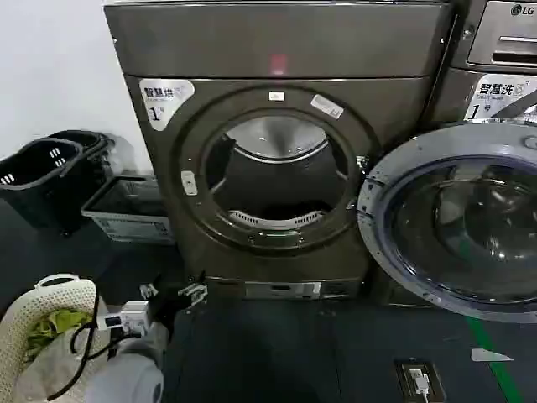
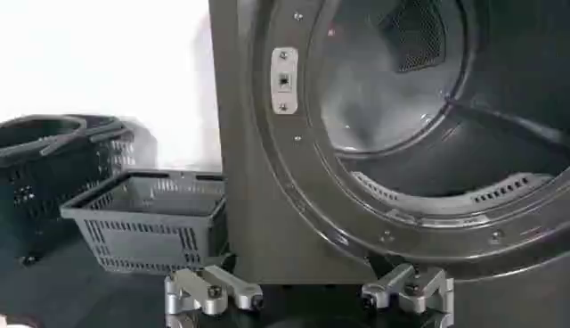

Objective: Grasp the clothes from the dryer.

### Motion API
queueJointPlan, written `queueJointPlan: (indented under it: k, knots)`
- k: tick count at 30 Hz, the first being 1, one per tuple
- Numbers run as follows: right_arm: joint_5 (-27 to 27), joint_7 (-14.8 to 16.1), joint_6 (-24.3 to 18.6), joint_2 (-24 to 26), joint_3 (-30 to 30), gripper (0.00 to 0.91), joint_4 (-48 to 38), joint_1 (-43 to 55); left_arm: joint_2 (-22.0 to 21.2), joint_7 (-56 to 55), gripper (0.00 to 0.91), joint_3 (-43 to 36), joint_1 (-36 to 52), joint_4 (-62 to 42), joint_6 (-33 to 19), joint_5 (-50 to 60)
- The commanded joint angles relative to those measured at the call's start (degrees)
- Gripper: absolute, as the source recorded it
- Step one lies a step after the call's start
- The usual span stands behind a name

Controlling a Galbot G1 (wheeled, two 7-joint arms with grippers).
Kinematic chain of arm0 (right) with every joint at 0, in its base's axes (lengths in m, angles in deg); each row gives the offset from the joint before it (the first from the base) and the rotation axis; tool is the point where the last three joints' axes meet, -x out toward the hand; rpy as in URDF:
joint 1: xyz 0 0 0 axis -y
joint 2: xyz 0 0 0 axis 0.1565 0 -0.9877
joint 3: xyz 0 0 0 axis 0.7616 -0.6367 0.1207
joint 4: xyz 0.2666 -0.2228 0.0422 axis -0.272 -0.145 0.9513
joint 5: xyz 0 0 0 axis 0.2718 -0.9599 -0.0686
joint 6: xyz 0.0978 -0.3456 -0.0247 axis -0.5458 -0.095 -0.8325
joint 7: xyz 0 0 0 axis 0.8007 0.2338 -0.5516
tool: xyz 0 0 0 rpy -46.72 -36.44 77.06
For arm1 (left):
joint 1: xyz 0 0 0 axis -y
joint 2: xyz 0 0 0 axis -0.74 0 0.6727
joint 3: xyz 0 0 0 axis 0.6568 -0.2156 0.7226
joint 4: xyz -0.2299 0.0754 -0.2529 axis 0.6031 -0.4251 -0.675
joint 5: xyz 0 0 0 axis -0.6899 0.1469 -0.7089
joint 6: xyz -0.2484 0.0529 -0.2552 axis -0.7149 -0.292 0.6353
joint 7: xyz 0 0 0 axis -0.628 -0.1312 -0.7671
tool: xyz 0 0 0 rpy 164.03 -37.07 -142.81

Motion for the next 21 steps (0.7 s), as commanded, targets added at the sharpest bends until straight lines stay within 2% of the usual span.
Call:
queueJointPlan:
  k: [1, 3, 8, 21]
  knots:
    - [0.98, -1.2, -1.51, -0.07, -0.81, 0.907, -0.23, -0.14, 0.1, 0.05, 0.907, 0.02, 0.05, 0.0, 2.81, 0.06]
    - [2.81, -3.08, -4.63, 0.11, -1.88, 0.907, -1.29, -0.14, 0.14, 0.05, 0.907, -0.01, 0.11, -0.16, 2.81, 0.07]
    - [4.47, -3.98, -4.63, 0.4, -1.89, 0.907, -1.34, -0.05, 0.22, 0.03, 0.907, 0.07, 0.23, -0.17, 2.81, 0.04]
    - [4.49, -4.9, -4.67, 0.38, -2.1, 0.907, -1.99, 0.5, -0.02, 0.15, 0.907, -0.1, 0.34, -0.52, 2.81, 0.06]
